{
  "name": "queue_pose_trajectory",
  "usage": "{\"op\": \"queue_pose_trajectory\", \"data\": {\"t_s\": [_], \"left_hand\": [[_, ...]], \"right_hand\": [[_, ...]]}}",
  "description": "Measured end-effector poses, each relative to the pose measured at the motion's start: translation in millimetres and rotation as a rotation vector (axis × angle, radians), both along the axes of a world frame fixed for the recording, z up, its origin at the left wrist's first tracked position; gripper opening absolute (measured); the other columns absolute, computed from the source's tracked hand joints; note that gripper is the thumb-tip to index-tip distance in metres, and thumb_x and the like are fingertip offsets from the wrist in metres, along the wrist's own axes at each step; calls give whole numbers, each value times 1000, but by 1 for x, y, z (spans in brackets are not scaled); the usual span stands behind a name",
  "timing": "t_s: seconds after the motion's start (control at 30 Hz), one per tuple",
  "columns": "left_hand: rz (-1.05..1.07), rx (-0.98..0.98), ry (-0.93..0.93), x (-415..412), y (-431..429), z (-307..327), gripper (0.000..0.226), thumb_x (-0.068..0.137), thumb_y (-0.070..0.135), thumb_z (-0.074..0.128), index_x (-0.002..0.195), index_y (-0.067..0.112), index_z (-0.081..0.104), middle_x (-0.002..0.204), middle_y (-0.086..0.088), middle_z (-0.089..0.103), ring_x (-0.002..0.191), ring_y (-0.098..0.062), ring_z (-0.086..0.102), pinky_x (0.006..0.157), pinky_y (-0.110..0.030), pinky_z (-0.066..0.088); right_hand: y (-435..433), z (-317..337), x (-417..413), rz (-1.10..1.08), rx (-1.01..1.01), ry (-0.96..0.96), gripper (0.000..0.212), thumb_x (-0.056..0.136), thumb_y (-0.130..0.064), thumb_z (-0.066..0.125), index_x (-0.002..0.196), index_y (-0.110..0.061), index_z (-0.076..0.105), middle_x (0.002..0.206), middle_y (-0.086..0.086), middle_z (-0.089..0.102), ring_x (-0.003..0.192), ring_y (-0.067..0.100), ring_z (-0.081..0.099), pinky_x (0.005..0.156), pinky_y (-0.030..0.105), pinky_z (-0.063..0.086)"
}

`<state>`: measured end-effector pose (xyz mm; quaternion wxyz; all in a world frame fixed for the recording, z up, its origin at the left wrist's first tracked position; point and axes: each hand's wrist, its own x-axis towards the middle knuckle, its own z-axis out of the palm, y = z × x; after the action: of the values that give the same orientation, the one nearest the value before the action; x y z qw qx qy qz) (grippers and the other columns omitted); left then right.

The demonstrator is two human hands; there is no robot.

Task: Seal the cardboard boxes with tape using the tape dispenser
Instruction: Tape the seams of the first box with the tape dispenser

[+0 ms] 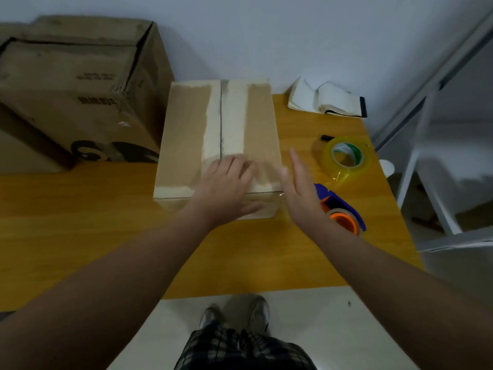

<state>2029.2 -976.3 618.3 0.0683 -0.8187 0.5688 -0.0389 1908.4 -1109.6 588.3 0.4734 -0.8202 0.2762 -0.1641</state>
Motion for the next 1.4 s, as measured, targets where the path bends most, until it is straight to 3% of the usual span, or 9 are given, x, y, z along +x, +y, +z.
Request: {"op": "queue_pose_trajectory", "data": {"t_s": [0.07,0.13,0.27,0.63,0.8,1.03,1.13,1.23,1.4], "left_hand": [[-28,-42,-2,-13,-19,-4,79,88,63,19,143,9,30,145,-14,37,133,-29,34,108,-42,26],[-45,-21,-18,-22,-29,-12,72,92,51,8,149,7,12,156,-13,17,143,-25,14,116,-39,8],[-66,8,-64,-18,-25,-20,70,92,47,1,149,5,2,157,-13,8,145,-24,6,116,-37,-1],[-44,16,-18,20,58,-14,59,99,39,21,146,4,21,152,-17,22,142,-28,19,116,-41,15],[21,19,-9,47,107,-10,56,98,36,20,148,11,13,155,-9,17,143,-21,10,116,-40,10],[-23,39,96,81,153,-5,77,94,3,44,146,29,-6,155,4,-1,141,-11,-4,114,-31,1],[-130,27,97,86,147,1,73,95,9,46,146,27,-2,152,5,-5,140,-11,-7,112,-30,-4],[-184,-31,101,80,121,6,57,98,15,45,148,17,19,154,-1,1,142,-13,1,108,-24,-15],[-131,-68,262,47,68,5,51,98,41,38,143,17,35,153,1,29,141,-13,18,111,-27,16]], "right_hand": [[19,4,19,-214,333,-41,50,100,-47,28,138,-19,43,129,-2,53,128,18,44,94,18,37],[28,4,30,-300,380,-47,45,101,-40,29,125,-13,55,116,1,62,114,21,56,91,29,45],[25,-4,30,-302,191,45,48,102,-41,26,127,-13,55,121,8,63,112,24,57,95,44,44],[19,-2,23,-254,-148,216,54,102,-43,16,117,-12,58,102,12,65,97,32,58,80,38,43],[17,3,25,-256,-235,379,58,100,-47,10,120,-18,56,103,12,64,99,33,57,82,43,42],[20,21,31,-376,-63,391,63,99,-53,17,110,-6,57,91,14,61,79,32,60,72,44,53],[11,35,42,-606,255,235,68,92,-50,51,140,-6,34,121,13,54,90,26,59,68,34,52],[26,45,44,-672,461,5,84,84,-32,70,147,-10,20,138,10,45,101,22,57,84,37,53],[82,34,45,-446,668,63,61,91,-36,60,140,-13,31,135,9,47,116,27,50,96,43,47]]}}
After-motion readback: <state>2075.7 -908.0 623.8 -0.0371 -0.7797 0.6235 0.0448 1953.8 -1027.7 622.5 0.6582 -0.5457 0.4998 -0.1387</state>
